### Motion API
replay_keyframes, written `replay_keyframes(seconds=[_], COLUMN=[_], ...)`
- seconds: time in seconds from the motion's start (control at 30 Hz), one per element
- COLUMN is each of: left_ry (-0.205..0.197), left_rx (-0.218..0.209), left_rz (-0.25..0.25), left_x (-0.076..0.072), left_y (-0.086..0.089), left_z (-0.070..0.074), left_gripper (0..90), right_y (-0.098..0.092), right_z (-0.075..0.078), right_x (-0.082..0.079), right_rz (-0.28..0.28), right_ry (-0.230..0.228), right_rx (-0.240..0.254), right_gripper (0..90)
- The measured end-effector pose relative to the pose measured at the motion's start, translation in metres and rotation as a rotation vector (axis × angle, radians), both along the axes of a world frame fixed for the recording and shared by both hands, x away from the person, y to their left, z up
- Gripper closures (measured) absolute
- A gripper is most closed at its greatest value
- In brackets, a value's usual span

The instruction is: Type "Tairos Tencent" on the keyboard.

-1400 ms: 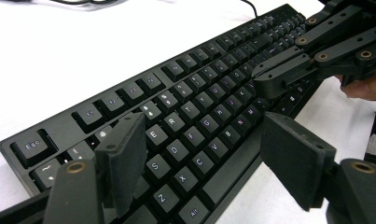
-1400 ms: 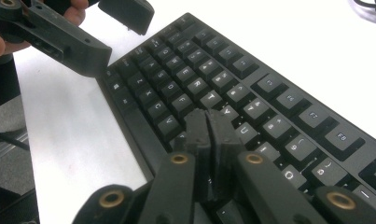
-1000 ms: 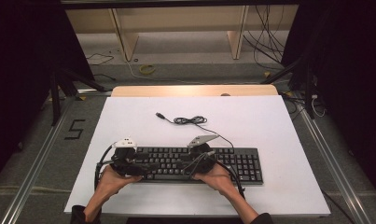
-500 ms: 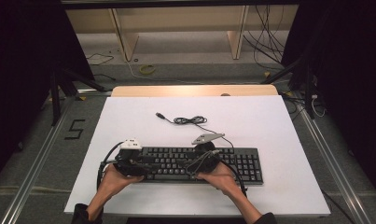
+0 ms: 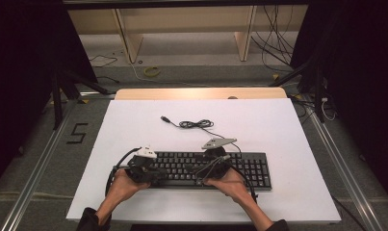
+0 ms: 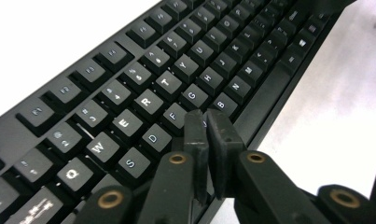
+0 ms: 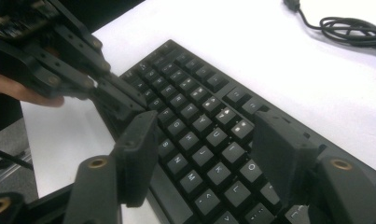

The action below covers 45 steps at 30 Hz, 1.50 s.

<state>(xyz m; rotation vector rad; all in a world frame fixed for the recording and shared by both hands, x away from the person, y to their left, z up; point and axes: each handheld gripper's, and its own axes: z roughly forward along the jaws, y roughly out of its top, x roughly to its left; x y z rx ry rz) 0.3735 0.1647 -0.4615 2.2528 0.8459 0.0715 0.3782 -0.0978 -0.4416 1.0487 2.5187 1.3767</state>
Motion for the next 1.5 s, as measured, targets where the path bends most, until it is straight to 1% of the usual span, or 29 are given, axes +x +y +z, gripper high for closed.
replay_keyframes(seconds=[0.17,0.37,0.5,0.57,0.6,0.63,0.87,0.93,0.97,1.07,1.17,1.3,1.43,1.5], left_ry=[0.003,0.008,0.011,0.016,0.019,0.02,0.012,0.006,0.008,0.004,-0.001,-0.005,-0.004,-0.004], left_rx=[0.032,0.042,0.04,0.055,0.043,0.041,0.049,0.036,0.022,-0.004,-0.015,-0.034,-0.06,-0.076], left_rz=[-0.007,-0.002,0.003,0.004,0.003,0.002,0.014,0.021,0.029,0.034,0.036,0.037,0.051,0.06], left_x=[0.001,0.002,0.003,0.003,0.003,0.002,0.001,0.002,0.002,0.002,0.002,0.003,0.004,0.004], left_y=[-0.003,-0.004,-0.004,-0.005,-0.005,-0.006,-0.007,-0.006,-0.005,-0.003,-0.002,0.0,0.003,0.005], left_z=[-0.003,-0.005,-0.007,-0.009,-0.01,-0.01,-0.008,-0.007,-0.006,-0.002,0.0,0.002,0.005,0.007], left_gripper=[88.9,88.9,89.0,89.0,89.1,89.1,89.0,88.8,87.7,85.7,83.4,74.4,63.4,59.7], right_y=[-0.003,-0.005,-0.006,-0.006,-0.006,-0.006,-0.006,-0.006,-0.006,-0.006,-0.006,-0.005,-0.005,-0.005], right_z=[0.002,0.002,0.003,0.003,0.004,0.004,0.004,0.004,0.004,0.004,0.005,0.005,0.004,0.004], right_x=[-0.001,-0.002,-0.003,-0.003,-0.003,-0.003,-0.004,-0.004,-0.004,-0.004,-0.004,-0.004,-0.004,-0.005], right_rz=[-0.004,-0.004,-0.003,-0.004,-0.004,-0.003,-0.001,-0.001,-0.002,-0.003,0.001,0.003,0.006,0.009], right_ry=[-0.007,-0.01,-0.009,-0.009,-0.009,-0.01,-0.015,-0.014,-0.012,-0.012,-0.013,-0.012,-0.011,-0.012], right_rx=[0.008,0.013,0.016,0.016,0.017,0.016,0.018,0.018,0.018,0.02,0.022,0.022,0.022,0.023], right_gripper=[39.6,39.5,39.7,39.9,39.9,40.0,40.2,40.2,40.2,40.2,40.2,40.1,39.3,38.9])
